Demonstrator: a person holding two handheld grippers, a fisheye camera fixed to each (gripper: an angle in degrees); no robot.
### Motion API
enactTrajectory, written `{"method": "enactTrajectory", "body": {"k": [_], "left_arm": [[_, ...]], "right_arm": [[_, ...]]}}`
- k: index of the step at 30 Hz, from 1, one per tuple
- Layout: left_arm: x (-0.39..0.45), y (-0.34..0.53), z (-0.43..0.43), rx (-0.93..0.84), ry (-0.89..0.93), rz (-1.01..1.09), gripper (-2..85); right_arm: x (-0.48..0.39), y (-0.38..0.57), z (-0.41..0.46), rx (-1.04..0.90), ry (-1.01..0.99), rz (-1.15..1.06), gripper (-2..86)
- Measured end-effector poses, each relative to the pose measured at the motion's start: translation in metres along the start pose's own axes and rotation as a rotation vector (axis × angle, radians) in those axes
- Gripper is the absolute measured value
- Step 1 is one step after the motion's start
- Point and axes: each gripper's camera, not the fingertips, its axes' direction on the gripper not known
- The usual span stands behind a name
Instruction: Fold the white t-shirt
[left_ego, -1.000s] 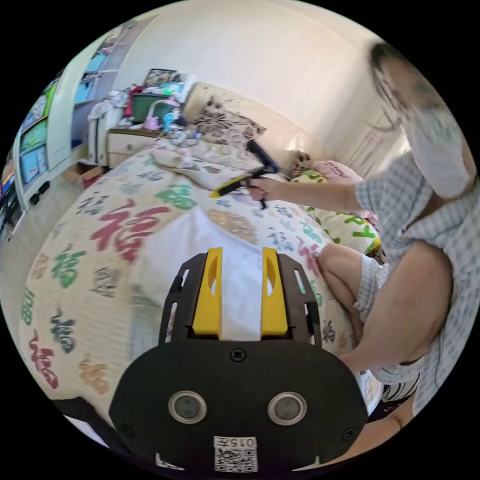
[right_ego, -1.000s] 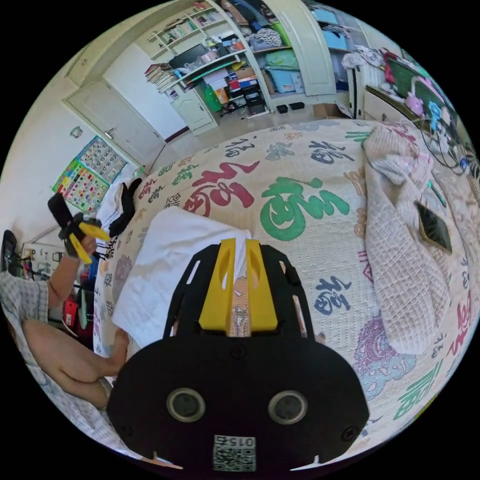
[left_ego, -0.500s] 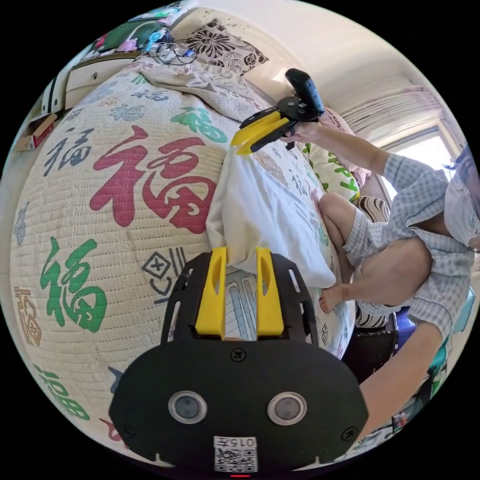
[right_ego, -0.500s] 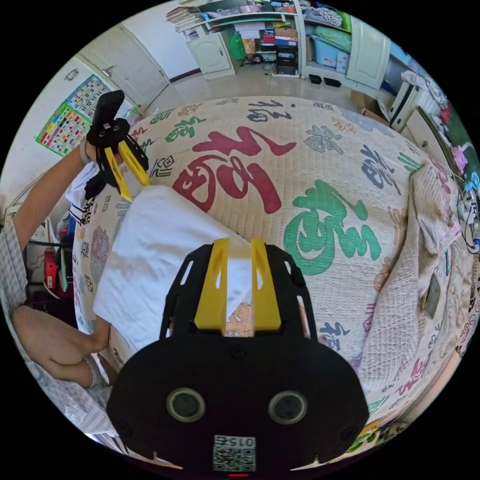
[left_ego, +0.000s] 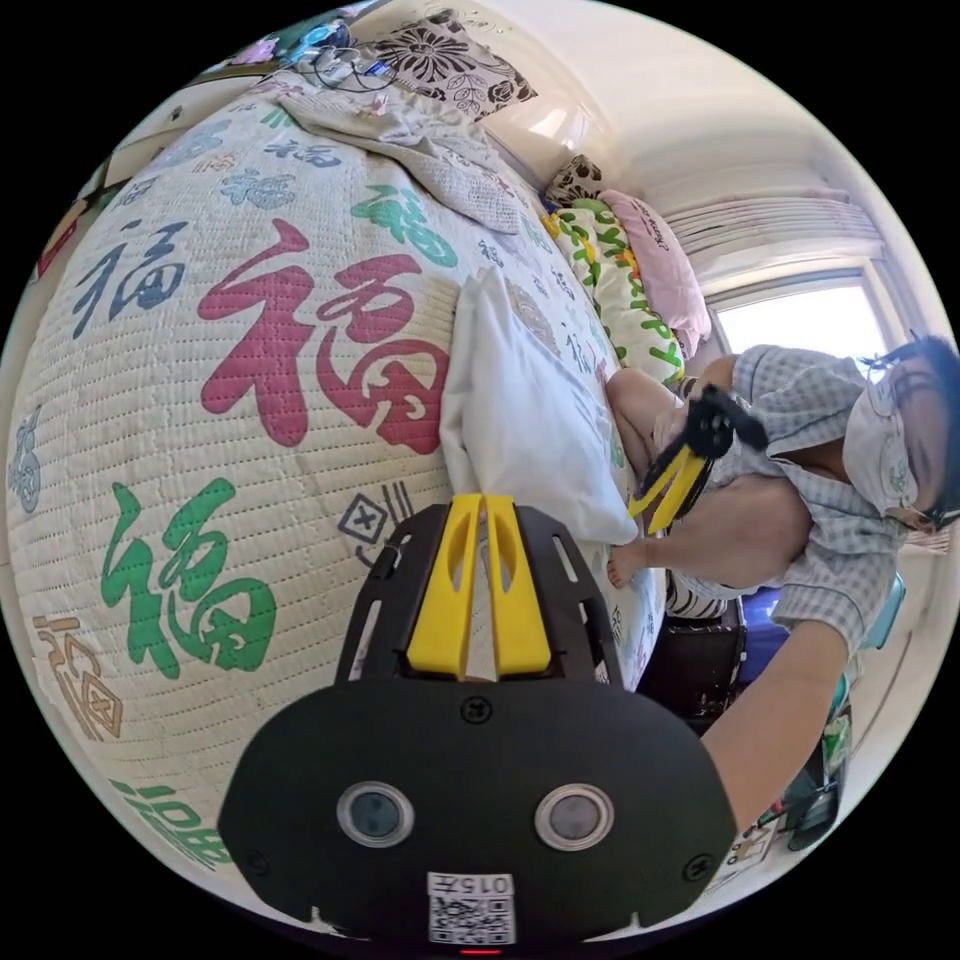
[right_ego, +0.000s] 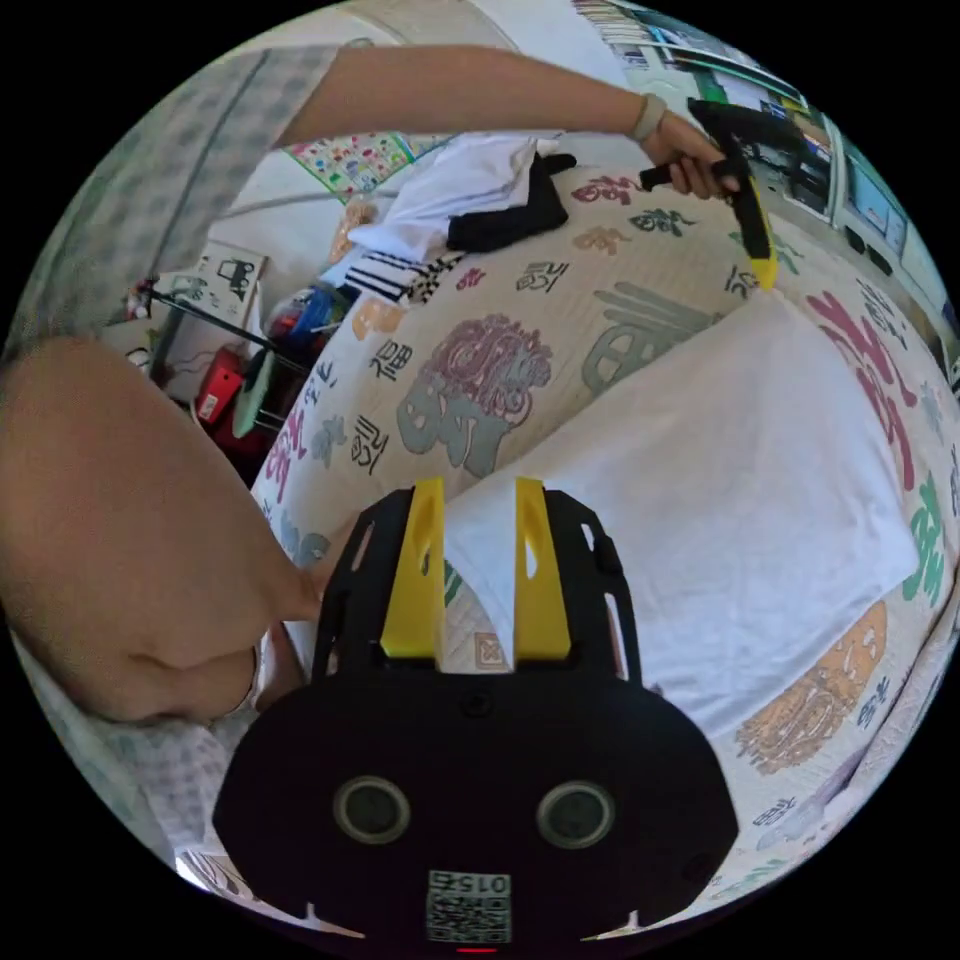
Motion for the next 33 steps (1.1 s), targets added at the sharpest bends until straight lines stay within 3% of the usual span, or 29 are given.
{"method": "enactTrajectory", "body": {"k": [1, 6, 7, 11, 16, 22, 27, 33], "left_arm": [[-0.003, -0.001, -0.002, -0.01, -0.001, -0.006, -0.7], [-0.014, -0.001, -0.03, 0.019, -0.042, -0.038, -0.2], [-0.015, -0.001, -0.032, 0.02, -0.036, -0.042, 0.0], [-0.008, 0.004, -0.034, 0.01, -0.062, -0.003, 6.2], [-0.023, 0.005, -0.012, -0.01, 0.006, -0.026, 0.2], [-0.018, 0.011, -0.035, -0.069, -0.056, 0.015, -0.6], [-0.024, 0.013, -0.015, -0.196, -0.146, -0.066, 1.6], [0.023, 0.073, -0.046, 0.067, -0.244, -0.082, 7.4]], "right_arm": [[-0.01, 0.002, 0.01, -0.026, 0.026, -0.011, 13.2], [-0.068, 0.018, 0.061, -0.124, 0.579, -0.167, 5.5], [-0.071, 0.02, 0.062, -0.127, 0.599, -0.193, 5.3], [-0.07, 0.034, 0.052, -0.075, 0.52, -0.134, 4.8], [-0.061, 0.048, 0.042, -0.056, 0.413, -0.071, 4.4], [-0.066, 0.065, 0.034, -0.068, 0.382, -0.165, 4.2], [-0.031, 0.072, 0.045, -0.071, 0.267, 0.015, 6.1], [0.006, 0.137, -0.027, 0.158, 0.251, 0.328, 8.0]]}}
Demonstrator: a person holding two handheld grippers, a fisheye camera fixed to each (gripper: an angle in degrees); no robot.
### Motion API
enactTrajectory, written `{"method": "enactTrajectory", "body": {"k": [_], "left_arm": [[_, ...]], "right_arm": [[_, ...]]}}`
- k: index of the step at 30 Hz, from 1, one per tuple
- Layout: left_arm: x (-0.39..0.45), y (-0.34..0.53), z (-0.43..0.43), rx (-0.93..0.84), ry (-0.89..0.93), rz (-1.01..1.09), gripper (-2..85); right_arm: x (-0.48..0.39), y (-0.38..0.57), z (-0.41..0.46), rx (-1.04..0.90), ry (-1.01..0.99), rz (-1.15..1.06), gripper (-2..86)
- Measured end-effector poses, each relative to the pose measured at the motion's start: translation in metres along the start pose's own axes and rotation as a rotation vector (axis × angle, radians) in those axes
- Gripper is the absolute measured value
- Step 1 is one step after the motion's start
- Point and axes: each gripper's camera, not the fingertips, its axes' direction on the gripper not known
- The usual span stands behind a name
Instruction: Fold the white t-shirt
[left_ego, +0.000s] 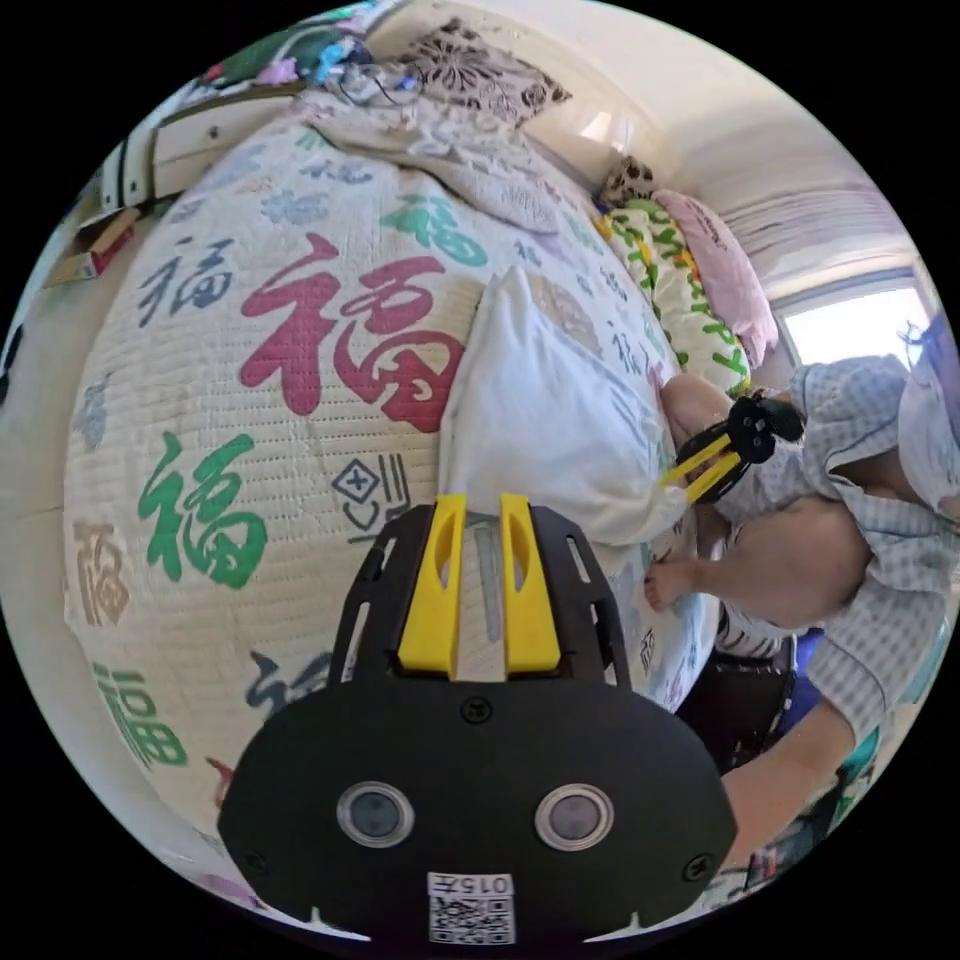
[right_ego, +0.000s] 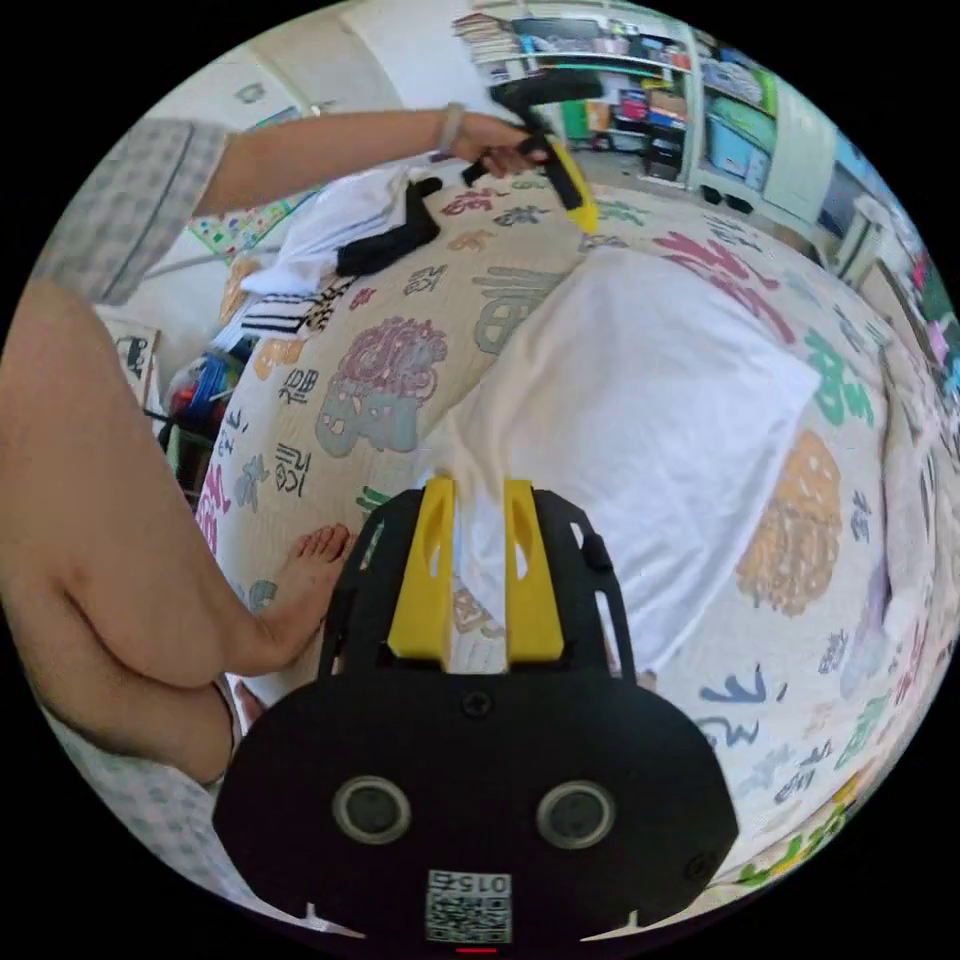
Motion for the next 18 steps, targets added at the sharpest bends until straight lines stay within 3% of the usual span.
{"method": "enactTrajectory", "body": {"k": [4, 8, 12, 15, 18], "left_arm": [[0.039, 0.05, -0.007, 0.202, -0.115, -0.143, 11.2], [0.098, 0.093, 0.024, 0.482, 0.103, -0.148, 9.5], [0.13, 0.111, 0.096, 0.362, 0.264, -0.197, 7.7], [0.148, 0.138, 0.129, 0.201, 0.097, -0.229, 5.0], [0.149, 0.165, 0.125, 0.264, 0.123, -0.297, 4.7]], "right_arm": [[0.063, 0.042, -0.025, -0.01, 0.166, 0.283, 7.3], [0.104, 0.077, -0.027, -0.096, 0.1, 0.379, 7.3], [0.13, 0.094, -0.023, -0.158, 0.122, 0.414, 1.7], [0.146, 0.109, -0.033, -0.158, 0.136, 0.393, -0.5], [0.163, 0.124, -0.043, -0.139, 0.111, 0.372, -0.5]]}}
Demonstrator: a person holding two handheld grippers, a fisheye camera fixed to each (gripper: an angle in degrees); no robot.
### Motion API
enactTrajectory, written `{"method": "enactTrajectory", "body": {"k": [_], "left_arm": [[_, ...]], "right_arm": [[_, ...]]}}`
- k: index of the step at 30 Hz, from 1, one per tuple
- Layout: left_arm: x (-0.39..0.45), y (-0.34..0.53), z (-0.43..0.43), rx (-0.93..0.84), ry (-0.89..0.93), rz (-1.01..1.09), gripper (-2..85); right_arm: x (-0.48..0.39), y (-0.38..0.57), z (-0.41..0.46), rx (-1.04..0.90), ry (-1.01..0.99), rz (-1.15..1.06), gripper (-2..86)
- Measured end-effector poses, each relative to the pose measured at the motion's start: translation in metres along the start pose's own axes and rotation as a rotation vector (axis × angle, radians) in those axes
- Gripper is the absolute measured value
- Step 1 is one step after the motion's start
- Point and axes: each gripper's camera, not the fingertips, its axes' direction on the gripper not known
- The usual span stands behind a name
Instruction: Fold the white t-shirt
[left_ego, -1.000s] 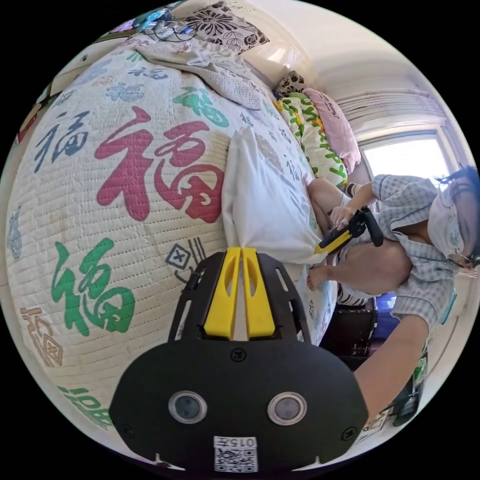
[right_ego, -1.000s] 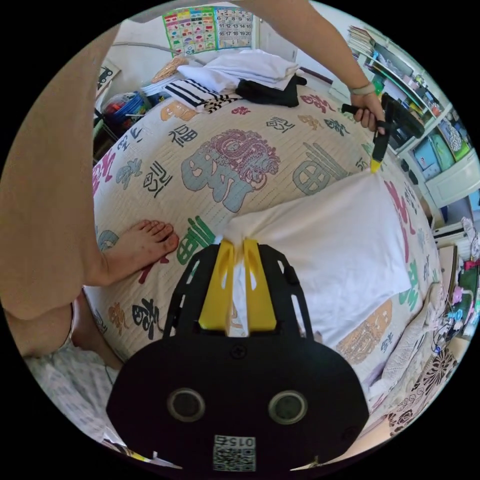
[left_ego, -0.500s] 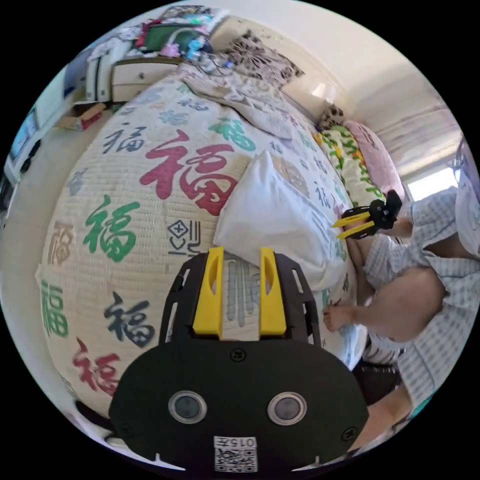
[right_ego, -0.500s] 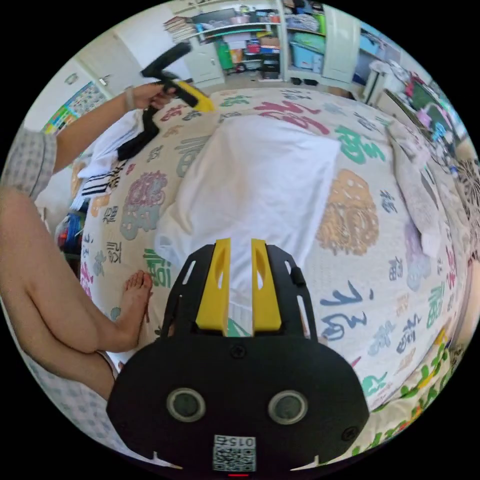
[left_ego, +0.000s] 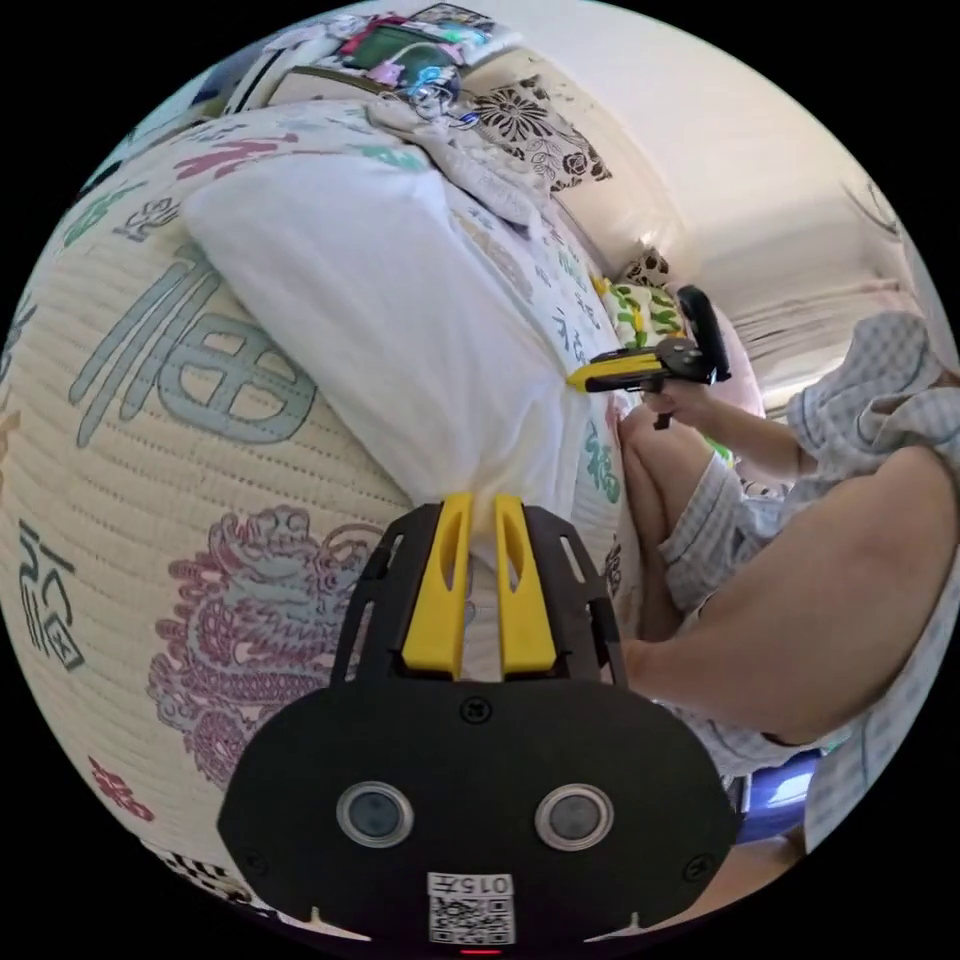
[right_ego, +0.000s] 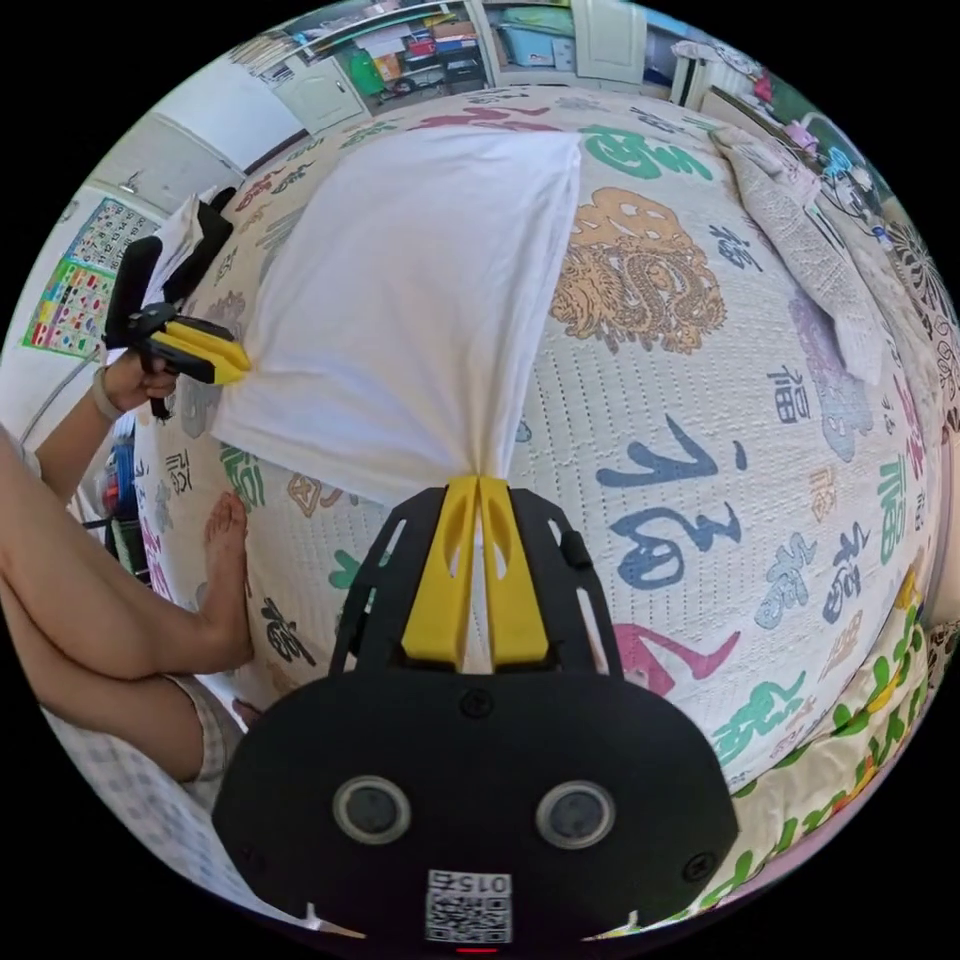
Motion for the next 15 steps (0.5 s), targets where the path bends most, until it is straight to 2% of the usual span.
{"method": "enactTrajectory", "body": {"k": [2, 4, 6, 7, 10, 13, 15], "left_arm": [[-0.004, 0.007, -0.015, 0.044, 0.061, -0.006, 5.7], [-0.015, 0.017, -0.044, 0.239, 0.13, -0.03, 7.7], [-0.046, 0.029, -0.079, 0.513, 0.203, -0.149, 10.9], [-0.054, 0.03, -0.085, 0.556, 0.211, -0.165, 11.2], [-0.09, 0.025, -0.096, 0.588, 0.146, -0.256, 13.1], [-0.117, 0.016, -0.093, 0.584, 0.127, -0.329, 13.8], [-0.125, 0.007, -0.087, 0.551, 0.137, -0.336, 13.8]], "right_arm": [[0.022, -0.001, -0.009, 0.028, -0.111, 0.021, 0.0], [0.059, -0.003, -0.03, 0.195, -0.402, 0.052, 2.0], [0.119, -0.014, -0.051, 0.446, -0.792, 0.057, 6.8], [0.132, -0.02, -0.053, 0.472, -0.825, 0.057, 7.1], [0.177, -0.055, -0.056, 0.489, -0.615, 0.078, 9.9], [0.21, -0.094, -0.05, 0.466, -0.721, 0.121, 13.6], [0.22, -0.124, -0.041, 0.379, -0.703, 0.11, 14.5]]}}
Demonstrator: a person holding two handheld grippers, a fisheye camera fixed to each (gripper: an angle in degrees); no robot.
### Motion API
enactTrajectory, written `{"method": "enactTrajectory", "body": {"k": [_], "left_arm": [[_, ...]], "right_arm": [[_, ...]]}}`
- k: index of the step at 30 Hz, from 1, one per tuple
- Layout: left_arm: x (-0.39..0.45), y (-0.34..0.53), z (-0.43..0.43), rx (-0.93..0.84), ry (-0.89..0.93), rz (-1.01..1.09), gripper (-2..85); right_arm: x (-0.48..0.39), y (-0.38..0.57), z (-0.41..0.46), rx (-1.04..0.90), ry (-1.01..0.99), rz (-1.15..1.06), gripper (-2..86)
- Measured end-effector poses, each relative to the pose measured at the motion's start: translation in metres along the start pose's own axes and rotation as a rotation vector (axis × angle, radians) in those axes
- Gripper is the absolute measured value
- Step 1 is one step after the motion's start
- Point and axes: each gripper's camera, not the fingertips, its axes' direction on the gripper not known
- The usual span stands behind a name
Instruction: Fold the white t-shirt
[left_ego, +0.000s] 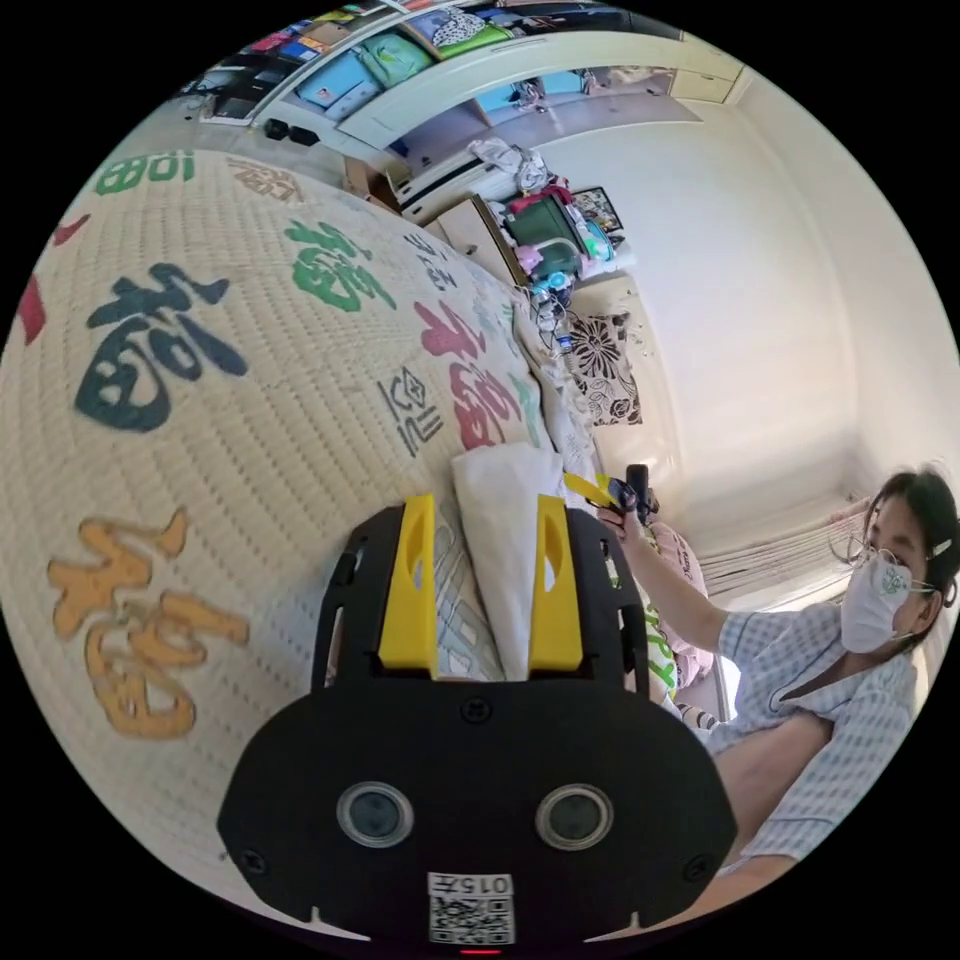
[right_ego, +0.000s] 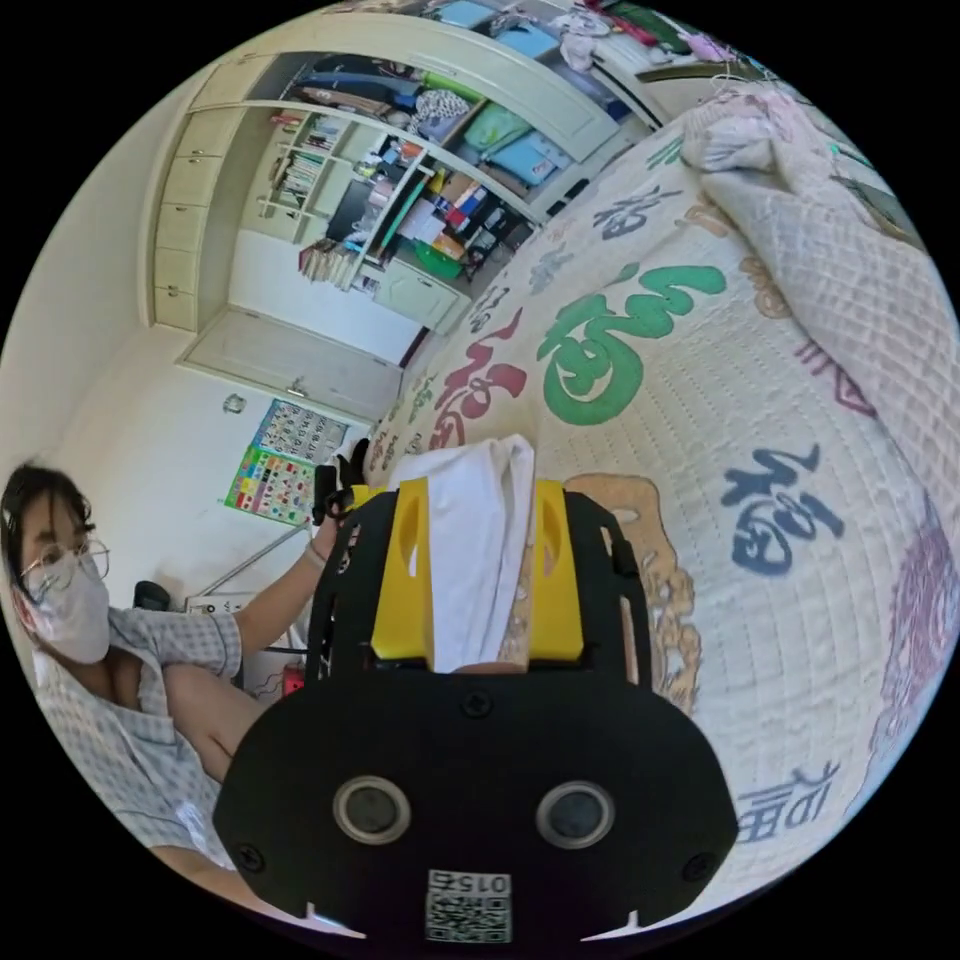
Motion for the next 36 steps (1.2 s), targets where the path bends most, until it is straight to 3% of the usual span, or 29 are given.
{"method": "enactTrajectory", "body": {"k": [6, 11, 18, 22, 26, 30, 36], "left_arm": [[0.004, 0.004, 0.025, -0.074, -0.007, 0.065, 11.3], [-0.004, 0.021, 0.035, -0.096, 0.057, 0.047, 7.3], [0.008, 0.053, 0.041, -0.152, 0.102, 0.053, 2.0], [0.057, 0.081, 0.032, -0.14, 0.052, 0.232, 1.4], [0.135, 0.145, 0.015, -0.108, -0.014, 0.507, 1.3], [0.194, 0.237, 0.02, -0.173, -0.075, 0.713, 1.1], [0.219, 0.36, 0.063, -0.309, -0.197, 0.747, 1.1]], "right_arm": [[0.014, -0.036, 0.021, -0.201, 0.138, -0.044, 10.5], [0.042, -0.038, 0.011, -0.197, -0.036, 0.007, 6.1], [0.035, -0.036, -0.002, -0.216, -0.105, -0.075, 1.3], [0.007, -0.022, -0.029, -0.194, -0.136, -0.202, 0.8], [-0.046, 0.02, -0.063, -0.177, -0.147, -0.434, 0.6], [-0.09, 0.086, -0.071, -0.317, -0.05, -0.597, 0.5], [-0.106, 0.183, -0.029, -0.554, 0.127, -0.626, 0.8]]}}
